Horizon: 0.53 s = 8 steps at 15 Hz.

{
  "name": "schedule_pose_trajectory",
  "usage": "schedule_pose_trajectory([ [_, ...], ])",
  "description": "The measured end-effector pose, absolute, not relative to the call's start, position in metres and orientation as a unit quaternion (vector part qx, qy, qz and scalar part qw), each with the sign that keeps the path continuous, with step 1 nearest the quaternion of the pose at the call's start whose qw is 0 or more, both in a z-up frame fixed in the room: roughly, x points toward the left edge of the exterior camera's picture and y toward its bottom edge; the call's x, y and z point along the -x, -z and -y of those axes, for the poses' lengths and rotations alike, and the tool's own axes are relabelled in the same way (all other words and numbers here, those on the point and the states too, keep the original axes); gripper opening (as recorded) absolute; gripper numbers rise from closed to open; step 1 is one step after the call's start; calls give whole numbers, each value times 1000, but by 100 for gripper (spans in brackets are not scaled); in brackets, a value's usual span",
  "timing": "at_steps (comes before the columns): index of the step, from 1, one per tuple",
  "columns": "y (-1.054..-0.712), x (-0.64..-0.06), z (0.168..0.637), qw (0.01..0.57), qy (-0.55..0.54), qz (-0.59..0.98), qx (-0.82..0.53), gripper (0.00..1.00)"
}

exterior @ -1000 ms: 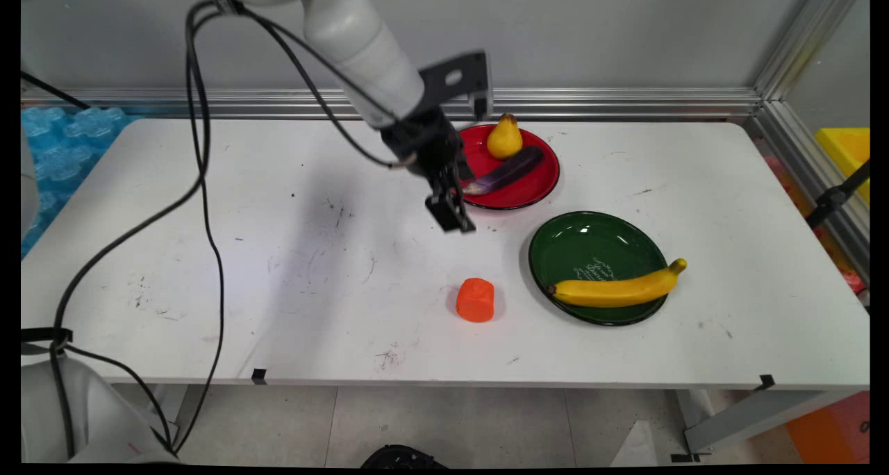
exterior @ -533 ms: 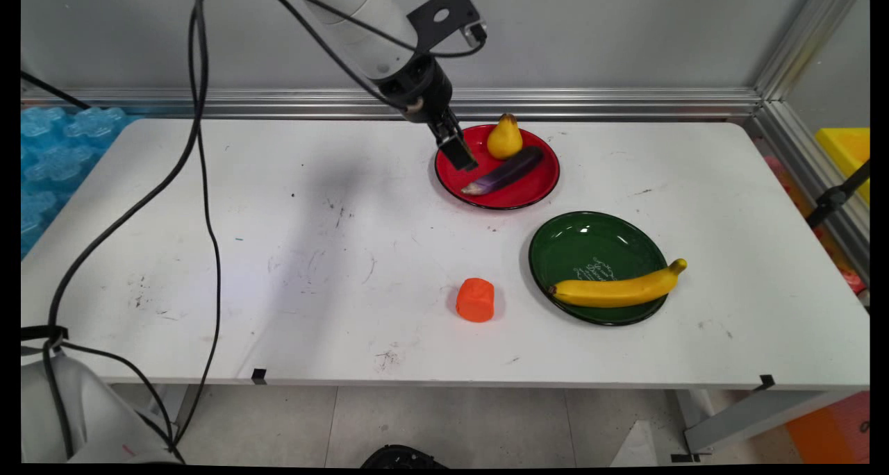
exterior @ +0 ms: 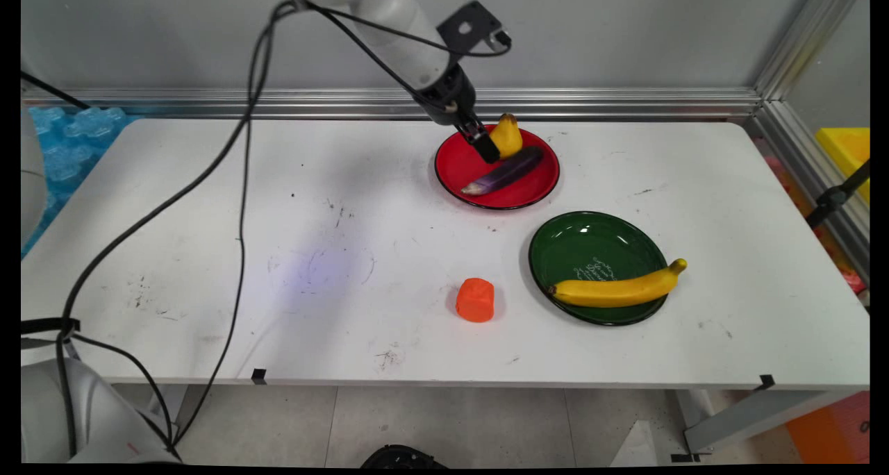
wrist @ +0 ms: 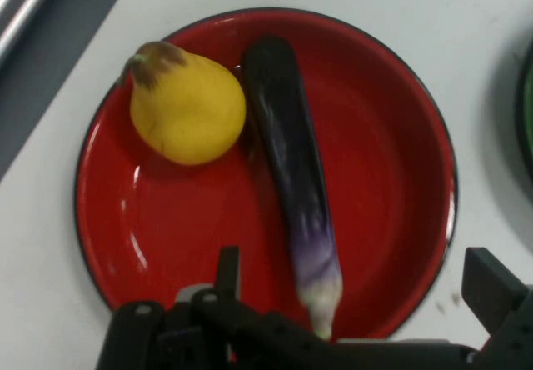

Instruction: Pick up the eggplant from the red plate

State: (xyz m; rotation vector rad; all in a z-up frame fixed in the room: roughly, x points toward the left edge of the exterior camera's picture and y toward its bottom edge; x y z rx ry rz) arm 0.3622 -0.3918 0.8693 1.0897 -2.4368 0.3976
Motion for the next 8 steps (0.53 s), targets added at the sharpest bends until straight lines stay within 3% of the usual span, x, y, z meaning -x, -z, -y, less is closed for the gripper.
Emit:
schedule_pose_trajectory([
  [8,-795,-334,436,212,-123,871,-426,100],
])
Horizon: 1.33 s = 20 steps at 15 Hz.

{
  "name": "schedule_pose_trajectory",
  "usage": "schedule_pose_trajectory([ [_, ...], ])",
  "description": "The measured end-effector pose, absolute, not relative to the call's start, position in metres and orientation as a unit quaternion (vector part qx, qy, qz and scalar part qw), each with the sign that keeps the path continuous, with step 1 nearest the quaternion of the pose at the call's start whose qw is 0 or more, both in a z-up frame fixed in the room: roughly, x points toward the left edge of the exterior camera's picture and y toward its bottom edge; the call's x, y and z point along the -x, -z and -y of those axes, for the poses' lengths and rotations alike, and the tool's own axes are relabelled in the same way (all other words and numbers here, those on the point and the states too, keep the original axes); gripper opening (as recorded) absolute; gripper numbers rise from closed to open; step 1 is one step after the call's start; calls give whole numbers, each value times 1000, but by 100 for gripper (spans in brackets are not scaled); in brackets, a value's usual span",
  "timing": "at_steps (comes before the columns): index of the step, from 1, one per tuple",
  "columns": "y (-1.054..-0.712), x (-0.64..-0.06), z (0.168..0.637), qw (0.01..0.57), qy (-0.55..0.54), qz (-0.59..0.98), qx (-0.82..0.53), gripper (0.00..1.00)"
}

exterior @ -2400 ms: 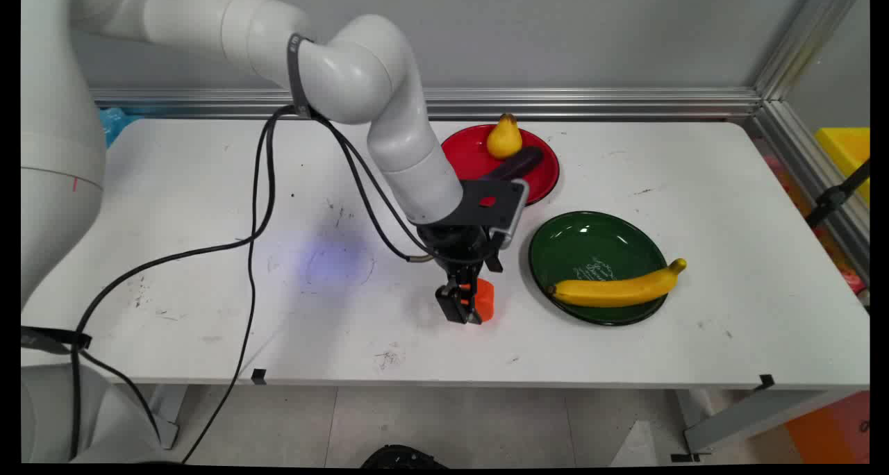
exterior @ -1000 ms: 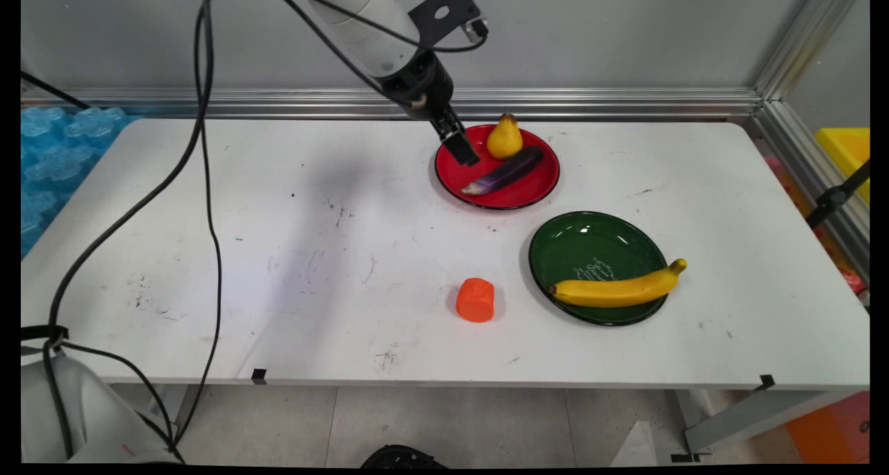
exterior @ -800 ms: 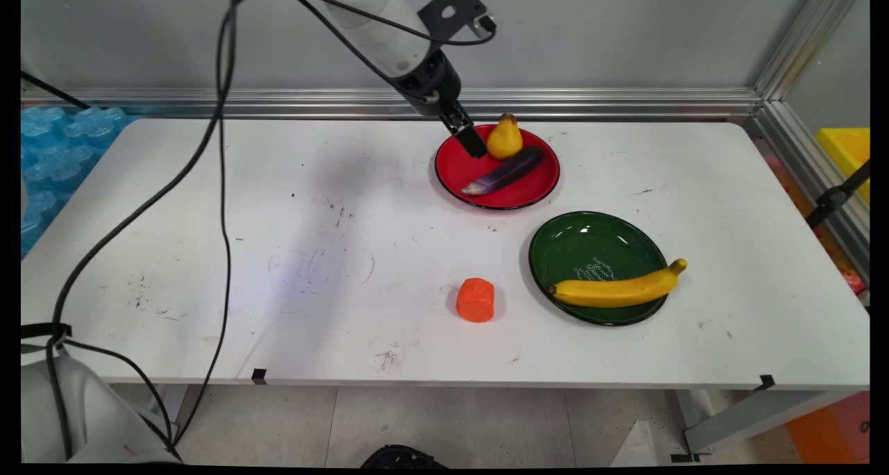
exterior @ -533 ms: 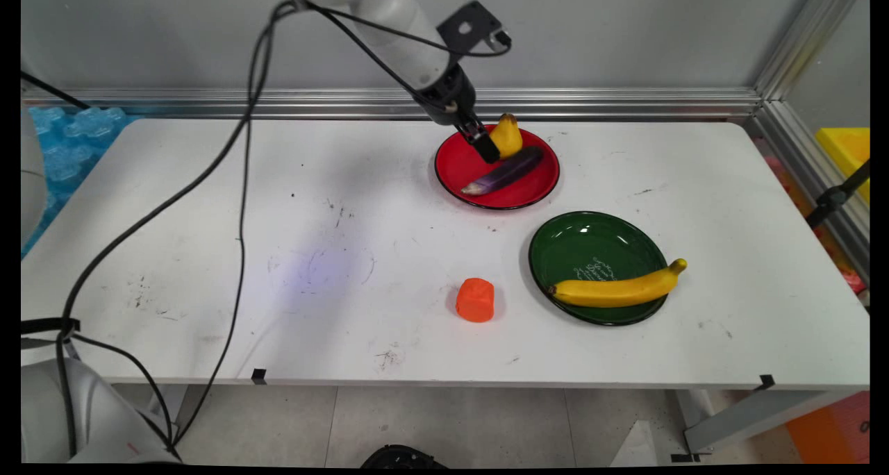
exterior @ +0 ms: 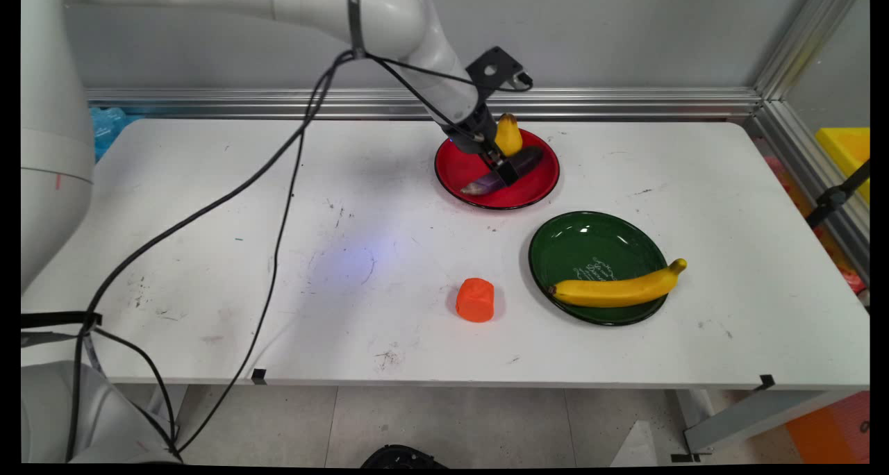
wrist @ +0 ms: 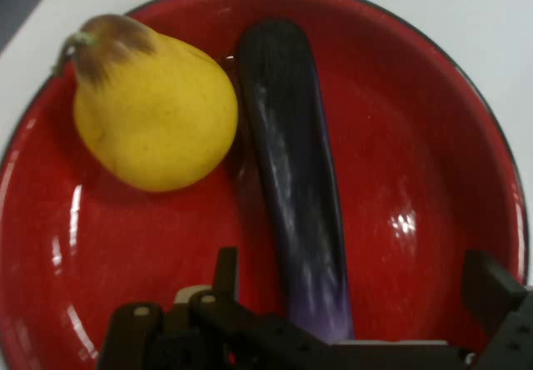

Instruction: Pick up the eggplant from the red plate, then place the picked object on the table

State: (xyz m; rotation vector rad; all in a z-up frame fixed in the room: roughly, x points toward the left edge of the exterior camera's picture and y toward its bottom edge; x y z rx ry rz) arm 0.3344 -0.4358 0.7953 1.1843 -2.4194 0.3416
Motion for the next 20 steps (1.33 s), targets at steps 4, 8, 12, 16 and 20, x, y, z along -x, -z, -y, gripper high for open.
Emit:
schedule_pose_trajectory([
  [4,-772,-326,449,210,-118,866,-439,100],
  [8,-760,-323,458,210,-117,863,-444,0],
  [12,-757,-323,463,212,-121,864,-440,0],
  [16,-762,-326,465,213,-126,869,-428,0],
  [20,-780,-327,462,215,-130,876,-413,0],
])
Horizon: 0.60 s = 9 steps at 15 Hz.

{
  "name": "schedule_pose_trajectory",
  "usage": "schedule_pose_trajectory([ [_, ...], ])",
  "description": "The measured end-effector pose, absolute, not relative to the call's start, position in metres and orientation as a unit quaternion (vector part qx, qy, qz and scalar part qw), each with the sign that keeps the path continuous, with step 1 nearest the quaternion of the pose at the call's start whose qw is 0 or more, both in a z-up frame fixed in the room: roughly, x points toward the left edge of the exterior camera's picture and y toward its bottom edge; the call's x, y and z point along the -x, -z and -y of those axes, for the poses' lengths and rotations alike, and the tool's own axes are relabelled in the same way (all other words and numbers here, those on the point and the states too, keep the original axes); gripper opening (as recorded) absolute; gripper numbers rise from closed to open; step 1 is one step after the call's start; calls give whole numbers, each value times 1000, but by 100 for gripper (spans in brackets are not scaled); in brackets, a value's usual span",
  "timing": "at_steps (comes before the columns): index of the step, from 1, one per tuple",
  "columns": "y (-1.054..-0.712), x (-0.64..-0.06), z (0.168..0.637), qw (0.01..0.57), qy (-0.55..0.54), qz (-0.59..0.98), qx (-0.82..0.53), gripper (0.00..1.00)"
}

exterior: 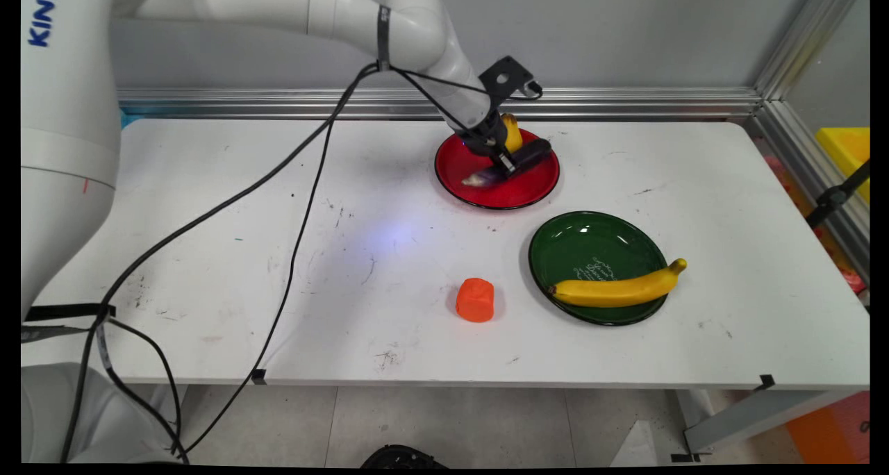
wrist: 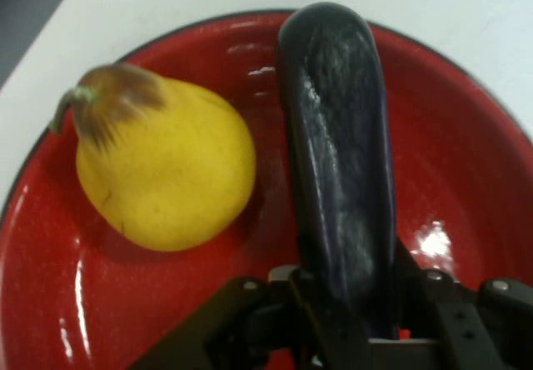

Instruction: Place the picked object on the table

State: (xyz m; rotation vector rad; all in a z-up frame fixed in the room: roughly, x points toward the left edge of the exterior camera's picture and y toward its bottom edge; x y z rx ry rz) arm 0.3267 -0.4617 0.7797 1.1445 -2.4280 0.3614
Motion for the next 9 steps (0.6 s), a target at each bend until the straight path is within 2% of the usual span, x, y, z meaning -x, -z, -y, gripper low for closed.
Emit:
schedule_pose_trajectory([
  [9,-862,-335,419,212,-134,906,-340,0],
])
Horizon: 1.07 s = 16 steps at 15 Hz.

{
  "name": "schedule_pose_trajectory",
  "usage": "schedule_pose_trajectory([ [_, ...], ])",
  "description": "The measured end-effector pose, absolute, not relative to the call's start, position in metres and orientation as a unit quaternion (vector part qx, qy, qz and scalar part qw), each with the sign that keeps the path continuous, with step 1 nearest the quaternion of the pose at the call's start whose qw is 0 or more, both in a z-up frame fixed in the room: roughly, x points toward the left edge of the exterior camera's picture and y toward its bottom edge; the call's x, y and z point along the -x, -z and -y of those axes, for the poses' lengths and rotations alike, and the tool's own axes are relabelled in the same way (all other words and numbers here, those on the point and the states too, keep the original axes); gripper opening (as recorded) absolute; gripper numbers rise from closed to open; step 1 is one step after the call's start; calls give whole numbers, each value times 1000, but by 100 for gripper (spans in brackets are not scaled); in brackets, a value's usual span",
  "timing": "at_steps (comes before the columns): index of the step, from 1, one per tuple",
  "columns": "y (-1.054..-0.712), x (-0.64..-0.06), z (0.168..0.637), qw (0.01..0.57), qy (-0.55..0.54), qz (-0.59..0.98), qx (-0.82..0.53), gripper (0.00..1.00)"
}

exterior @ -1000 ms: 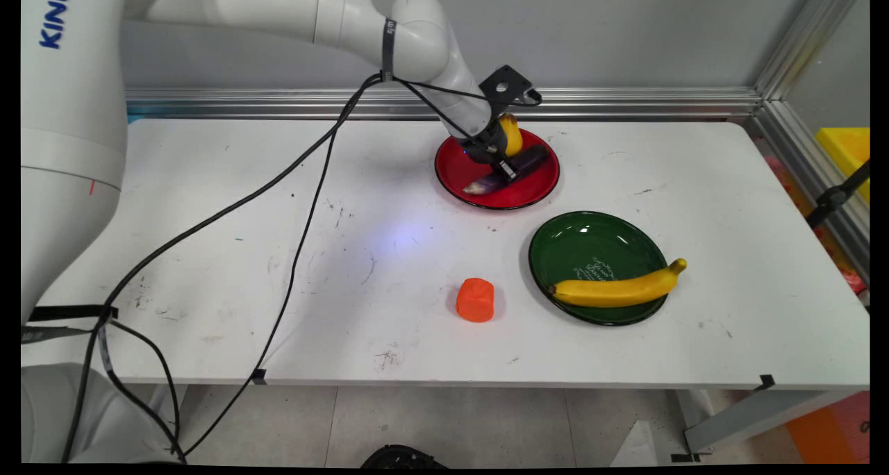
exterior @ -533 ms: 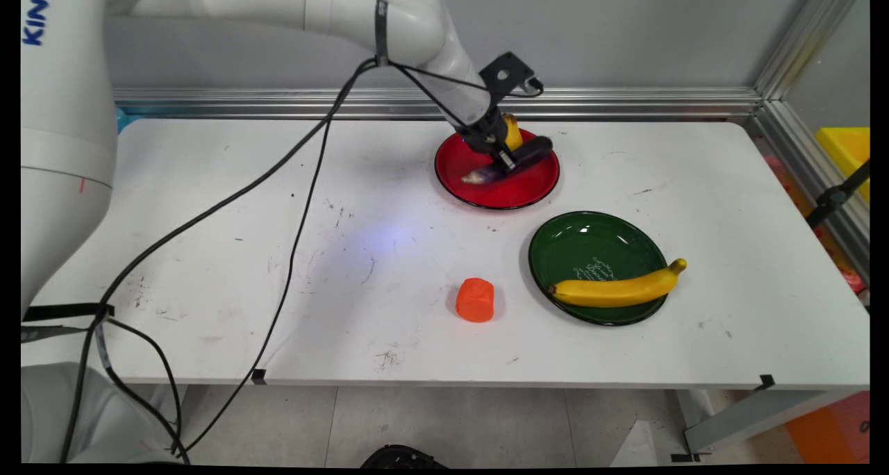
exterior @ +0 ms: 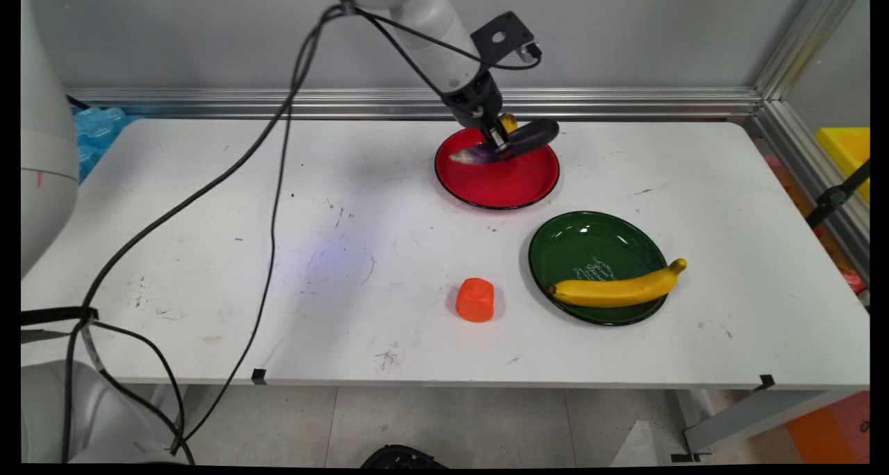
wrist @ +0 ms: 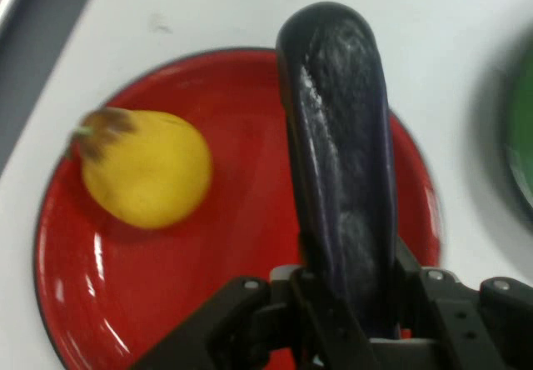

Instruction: Place the picked object on the table

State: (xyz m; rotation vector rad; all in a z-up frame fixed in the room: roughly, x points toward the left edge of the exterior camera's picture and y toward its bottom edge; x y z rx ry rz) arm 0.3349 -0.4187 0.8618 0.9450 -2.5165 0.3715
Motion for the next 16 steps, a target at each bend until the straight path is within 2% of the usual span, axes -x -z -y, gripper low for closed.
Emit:
schedule_pose_trajectory([
  [8,-898,-362,359,174,-97,961,-190,0],
  [16,-880,-381,331,150,-73,979,-113,0],
])
